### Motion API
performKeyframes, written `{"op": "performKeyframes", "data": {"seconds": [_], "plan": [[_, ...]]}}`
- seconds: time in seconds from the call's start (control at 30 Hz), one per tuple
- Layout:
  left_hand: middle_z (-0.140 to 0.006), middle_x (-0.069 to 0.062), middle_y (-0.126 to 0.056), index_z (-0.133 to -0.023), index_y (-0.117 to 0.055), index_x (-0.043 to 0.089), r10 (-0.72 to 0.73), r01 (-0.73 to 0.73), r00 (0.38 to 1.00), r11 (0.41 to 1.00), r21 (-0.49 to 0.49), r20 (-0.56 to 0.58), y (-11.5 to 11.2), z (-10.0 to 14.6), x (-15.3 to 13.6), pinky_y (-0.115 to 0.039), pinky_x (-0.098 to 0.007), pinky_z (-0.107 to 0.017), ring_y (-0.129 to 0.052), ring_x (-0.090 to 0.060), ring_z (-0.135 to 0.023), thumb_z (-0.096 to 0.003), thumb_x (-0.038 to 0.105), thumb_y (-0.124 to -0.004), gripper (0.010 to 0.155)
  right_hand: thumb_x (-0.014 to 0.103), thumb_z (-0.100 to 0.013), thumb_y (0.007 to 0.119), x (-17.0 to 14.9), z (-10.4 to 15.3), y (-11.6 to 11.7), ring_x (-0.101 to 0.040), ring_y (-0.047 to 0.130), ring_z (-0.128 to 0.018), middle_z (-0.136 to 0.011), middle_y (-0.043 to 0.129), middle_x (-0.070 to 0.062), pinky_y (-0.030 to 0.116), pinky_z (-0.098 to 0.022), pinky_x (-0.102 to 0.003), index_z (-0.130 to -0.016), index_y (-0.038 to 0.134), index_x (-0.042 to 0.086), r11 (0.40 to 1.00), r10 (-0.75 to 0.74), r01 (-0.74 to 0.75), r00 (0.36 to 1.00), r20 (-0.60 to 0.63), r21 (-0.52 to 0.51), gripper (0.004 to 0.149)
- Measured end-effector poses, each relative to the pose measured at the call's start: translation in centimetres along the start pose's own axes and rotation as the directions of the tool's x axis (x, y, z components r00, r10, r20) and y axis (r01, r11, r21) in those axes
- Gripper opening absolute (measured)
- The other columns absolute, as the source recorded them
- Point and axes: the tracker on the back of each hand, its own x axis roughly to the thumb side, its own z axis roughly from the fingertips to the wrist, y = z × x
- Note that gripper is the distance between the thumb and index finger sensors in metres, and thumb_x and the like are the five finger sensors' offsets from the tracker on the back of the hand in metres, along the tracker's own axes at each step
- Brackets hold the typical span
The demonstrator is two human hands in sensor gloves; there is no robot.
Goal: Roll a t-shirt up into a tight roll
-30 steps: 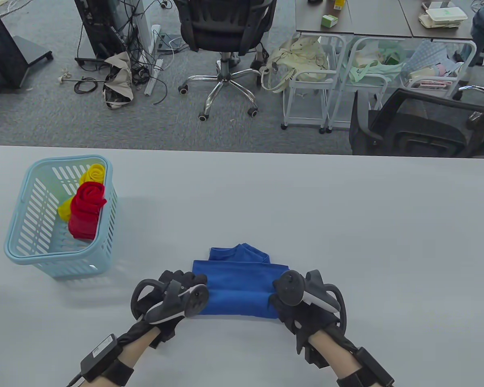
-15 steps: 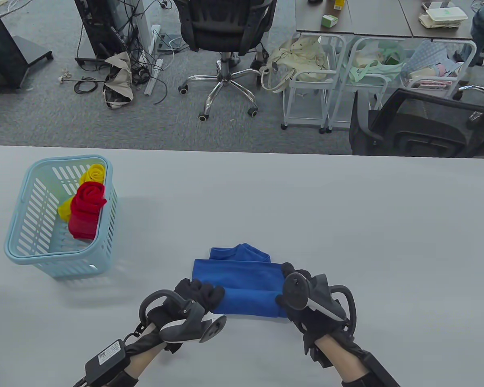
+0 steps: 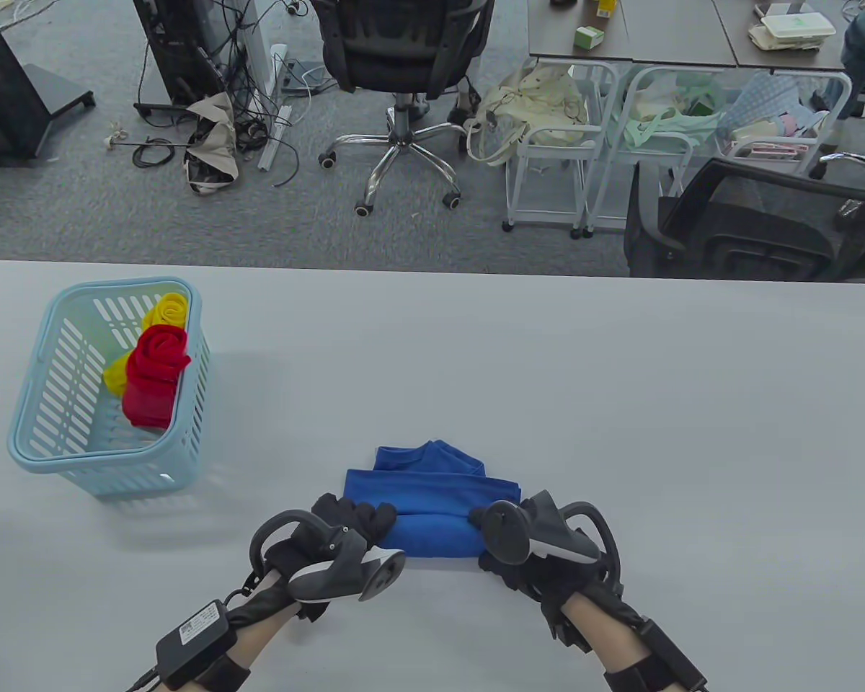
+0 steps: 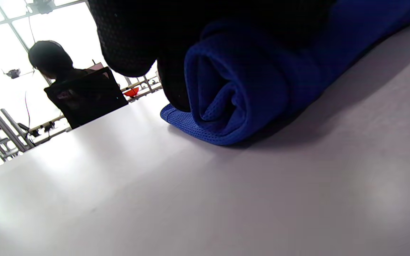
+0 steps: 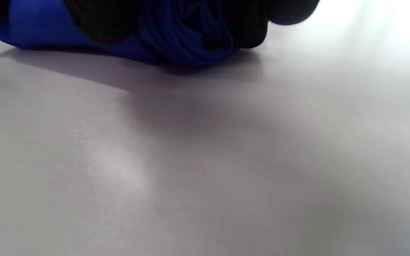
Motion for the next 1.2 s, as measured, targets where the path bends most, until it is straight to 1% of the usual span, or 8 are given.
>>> {"op": "performKeyframes", "data": {"seconds": [0.17,0.27,0.43,0.63,0.77,0.87,1.03,1.2], "plan": [[-0.089,0.005,-0.096,-0.108,-0.049,0.039,0.282,-0.282,0.959,0.956,-0.076,-0.006,-0.1,0.7,-1.1,-0.079,-0.044,-0.067,-0.100,-0.020,-0.075,-0.0526,0.043,-0.055,0.056,0.049,-0.057,0.068,-1.2,0.4,0.3,-0.032,0.081,-0.082,-0.101,0.073,-0.011,0.065,-0.064,-0.052,-0.114,0.045,0.019,0.985,-0.160,0.155,0.985,0.066,0.073,0.068],[-0.112,-0.001,-0.070,-0.111,-0.040,0.042,0.171,-0.167,0.985,0.981,-0.102,0.025,-0.7,0.6,-0.2,-0.071,-0.046,-0.072,-0.080,-0.025,-0.098,-0.0439,0.064,-0.058,0.073,0.049,-0.058,0.064,-1.8,0.2,0.4,-0.031,0.085,-0.077,-0.098,0.075,-0.011,0.068,-0.061,-0.051,-0.114,0.043,0.017,0.971,-0.219,0.210,0.973,0.077,0.114,0.068],[-0.107,0.010,-0.074,-0.108,-0.047,0.040,-0.093,0.092,0.995,0.995,0.030,0.023,-0.9,0.2,1.1,-0.076,-0.039,-0.071,-0.085,-0.015,-0.095,-0.0438,0.058,-0.067,0.069,0.049,-0.059,0.058,-2.2,0.0,0.5,-0.031,0.085,-0.075,-0.096,0.075,-0.013,0.068,-0.060,-0.051,-0.114,0.041,0.013,0.953,-0.285,0.273,0.955,0.081,0.134,0.068],[-0.087,0.007,-0.094,-0.105,-0.059,0.031,0.147,-0.145,0.988,0.988,-0.045,0.037,-0.7,-0.4,0.0,-0.086,-0.035,-0.059,-0.101,-0.014,-0.071,-0.0467,0.047,-0.065,0.061,0.056,-0.058,0.063,-1.4,1.1,0.2,-0.036,0.069,-0.093,-0.112,0.049,-0.016,0.058,-0.068,-0.056,-0.116,0.027,0.015,0.995,-0.097,0.097,0.995,0.012,0.024,0.080],[-0.085,0.004,-0.095,-0.108,-0.055,0.026,0.437,-0.428,0.899,0.877,-0.217,-0.004,-1.2,-0.7,-1.4,-0.085,-0.036,-0.057,-0.101,-0.017,-0.067,-0.0477,0.047,-0.065,0.064,0.053,-0.057,0.070,0.1,1.3,0.0,-0.040,0.045,-0.107,-0.118,0.024,-0.015,0.042,-0.075,-0.060,-0.115,0.014,0.031,0.995,0.080,-0.078,0.996,0.036,-0.057,0.083],[-0.085,0.003,-0.093,-0.112,-0.039,0.019,0.505,-0.496,0.863,0.834,-0.240,-0.029,-1.7,-0.5,-2.0,-0.084,-0.037,-0.057,-0.100,-0.018,-0.066,-0.0490,0.048,-0.062,0.073,0.052,-0.058,0.068,1.2,0.7,0.9,-0.040,0.049,-0.105,-0.118,0.026,-0.014,0.043,-0.075,-0.059,-0.113,0.009,0.036,0.986,0.165,-0.164,0.986,0.026,-0.029,0.082],[-0.100,0.000,-0.078,-0.112,-0.022,0.035,0.182,-0.180,0.983,0.967,-0.178,-0.006,-1.2,0.3,-0.4,-0.072,-0.045,-0.070,-0.085,-0.026,-0.087,-0.0508,0.049,-0.052,0.070,0.055,-0.058,0.064,0.9,0.2,0.8,-0.033,0.070,-0.088,-0.109,0.049,-0.015,0.056,-0.069,-0.055,-0.115,0.021,0.029,0.999,0.047,-0.049,0.997,0.068,0.020,0.076],[-0.118,-0.006,-0.049,-0.114,-0.032,0.030,-0.099,0.100,0.995,0.992,-0.075,0.017,-0.6,0.8,1.2,-0.059,-0.052,-0.079,-0.060,-0.032,-0.108,-0.0403,0.068,-0.060,0.088,0.054,-0.059,0.059,0.3,0.2,0.6,-0.027,0.083,-0.073,-0.099,0.066,-0.016,0.066,-0.061,-0.052,-0.116,0.030,0.021,0.993,-0.109,0.102,0.988,0.113,0.066,0.072]]}}
